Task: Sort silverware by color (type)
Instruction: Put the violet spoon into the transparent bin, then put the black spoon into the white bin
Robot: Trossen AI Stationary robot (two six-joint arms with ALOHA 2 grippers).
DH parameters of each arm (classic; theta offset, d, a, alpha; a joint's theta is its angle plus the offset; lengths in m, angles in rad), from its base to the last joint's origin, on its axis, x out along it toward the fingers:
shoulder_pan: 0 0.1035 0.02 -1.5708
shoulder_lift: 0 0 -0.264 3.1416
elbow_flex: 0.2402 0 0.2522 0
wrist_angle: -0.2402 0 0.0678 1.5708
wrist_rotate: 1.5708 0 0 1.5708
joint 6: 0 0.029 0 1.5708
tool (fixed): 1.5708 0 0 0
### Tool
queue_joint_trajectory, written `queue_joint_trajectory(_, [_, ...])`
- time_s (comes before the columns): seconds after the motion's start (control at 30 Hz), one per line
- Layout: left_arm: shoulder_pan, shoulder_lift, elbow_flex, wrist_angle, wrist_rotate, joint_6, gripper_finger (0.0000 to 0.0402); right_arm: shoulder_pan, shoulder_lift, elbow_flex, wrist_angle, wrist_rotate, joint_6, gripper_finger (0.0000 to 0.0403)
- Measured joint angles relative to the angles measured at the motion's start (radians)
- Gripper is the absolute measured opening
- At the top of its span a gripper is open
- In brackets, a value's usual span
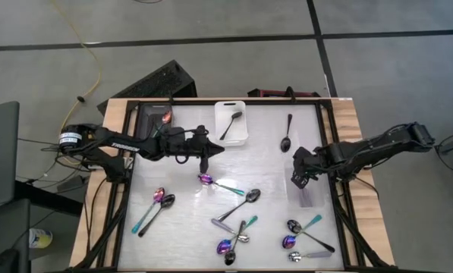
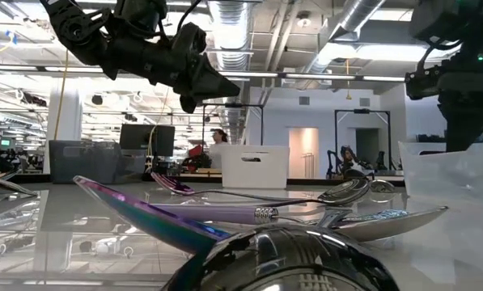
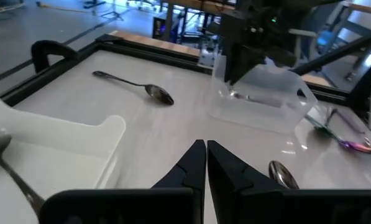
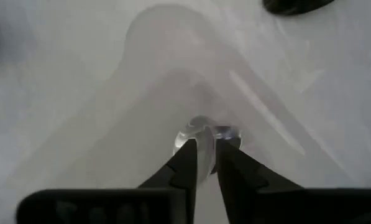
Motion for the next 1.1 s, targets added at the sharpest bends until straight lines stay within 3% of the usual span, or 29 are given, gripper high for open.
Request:
queue_joint_trajectory(0.3, [-0.12,0.0,0.0,0.007,-0.12,-0.053,0.0,0.0,-0.019,0.002,-0.024,-0.162,-0.043,0.0149])
queue_joint_trajectory(0.43, [-0.181,0.0,0.0,0.001,-0.122,-0.057,0.0,0.011,-0.05,0.048,-0.077,-0.164,-0.02,0.0158])
queue_joint_trajectory(0.7, [-0.28,0.005,0.0,-0.037,-0.121,-0.069,0.0,0.115,-0.101,0.188,-0.067,0.03,-0.044,0.0151])
queue_joint_trajectory(0.87, [-0.358,0.096,0.023,-0.018,-0.117,-0.075,0.0002,0.193,-0.103,0.197,0.037,0.106,-0.068,0.0149])
queue_joint_trajectory(1.1, [-0.45,0.297,0.212,-0.079,-0.087,0.055,0.007,0.286,-0.062,0.197,0.096,0.166,-0.055,0.0148])
